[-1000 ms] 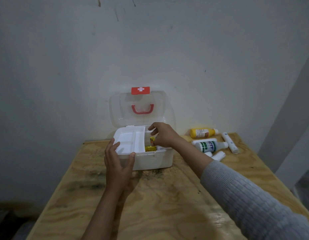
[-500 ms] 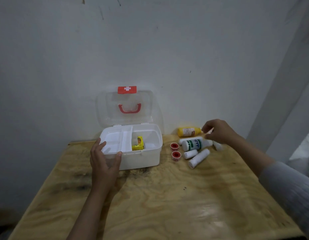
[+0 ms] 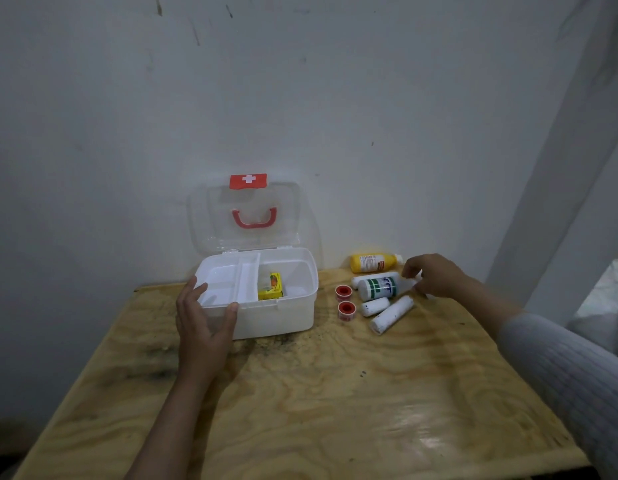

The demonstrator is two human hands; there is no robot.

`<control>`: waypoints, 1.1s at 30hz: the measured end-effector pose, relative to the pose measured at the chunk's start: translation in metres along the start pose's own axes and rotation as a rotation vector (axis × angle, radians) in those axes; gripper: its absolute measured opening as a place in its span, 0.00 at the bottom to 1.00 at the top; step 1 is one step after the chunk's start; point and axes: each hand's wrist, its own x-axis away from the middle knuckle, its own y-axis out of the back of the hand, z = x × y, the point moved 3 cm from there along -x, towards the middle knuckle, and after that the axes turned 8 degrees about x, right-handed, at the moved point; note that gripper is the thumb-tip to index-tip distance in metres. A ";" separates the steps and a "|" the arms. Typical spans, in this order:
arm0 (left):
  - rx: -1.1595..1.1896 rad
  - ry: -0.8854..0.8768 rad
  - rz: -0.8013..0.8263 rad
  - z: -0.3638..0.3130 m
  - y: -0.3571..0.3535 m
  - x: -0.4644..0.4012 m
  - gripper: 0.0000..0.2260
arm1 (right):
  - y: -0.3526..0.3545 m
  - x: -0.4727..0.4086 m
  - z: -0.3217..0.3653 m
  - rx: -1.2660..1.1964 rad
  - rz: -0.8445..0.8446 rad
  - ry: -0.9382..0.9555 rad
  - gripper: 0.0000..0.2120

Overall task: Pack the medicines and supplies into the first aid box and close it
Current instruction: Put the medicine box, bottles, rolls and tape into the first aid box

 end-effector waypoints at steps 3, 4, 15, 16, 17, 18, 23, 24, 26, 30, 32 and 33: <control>-0.006 -0.003 0.003 0.000 0.000 0.000 0.30 | 0.007 0.002 -0.001 0.000 0.002 0.040 0.13; -0.006 -0.002 0.001 0.001 0.000 0.000 0.30 | 0.011 0.004 0.000 -0.017 -0.011 0.054 0.13; 0.011 -0.002 -0.006 0.000 0.000 0.000 0.29 | 0.070 0.017 0.051 -0.186 -0.302 0.296 0.08; 0.015 -0.007 -0.006 0.000 0.000 0.000 0.29 | 0.080 0.019 0.058 -0.206 -0.334 0.308 0.09; 0.018 -0.012 -0.006 -0.001 0.000 0.000 0.29 | 0.090 0.022 0.065 -0.229 -0.365 0.323 0.09; 0.020 -0.012 -0.006 -0.001 0.000 0.000 0.29 | 0.099 0.025 0.073 -0.252 -0.394 0.344 0.10; 0.007 0.001 -0.005 -0.002 0.000 0.001 0.28 | 0.122 0.033 0.121 -0.335 -0.442 0.467 0.12; 0.005 0.001 -0.007 -0.002 0.000 0.001 0.28 | 0.120 0.033 0.132 -0.351 -0.432 0.487 0.12; 0.012 0.002 -0.012 -0.004 0.000 0.001 0.28 | 0.112 0.030 0.154 -0.376 -0.391 0.517 0.12; 0.005 0.001 -0.006 -0.004 0.000 0.000 0.27 | 0.088 0.022 0.195 -0.339 -0.289 0.572 0.12; -0.003 0.012 -0.002 -0.005 0.000 0.000 0.27 | 0.076 0.020 0.214 -0.291 -0.240 0.615 0.11; -0.004 0.010 -0.001 -0.007 0.001 0.000 0.28 | 0.071 0.019 0.221 -0.271 -0.220 0.634 0.12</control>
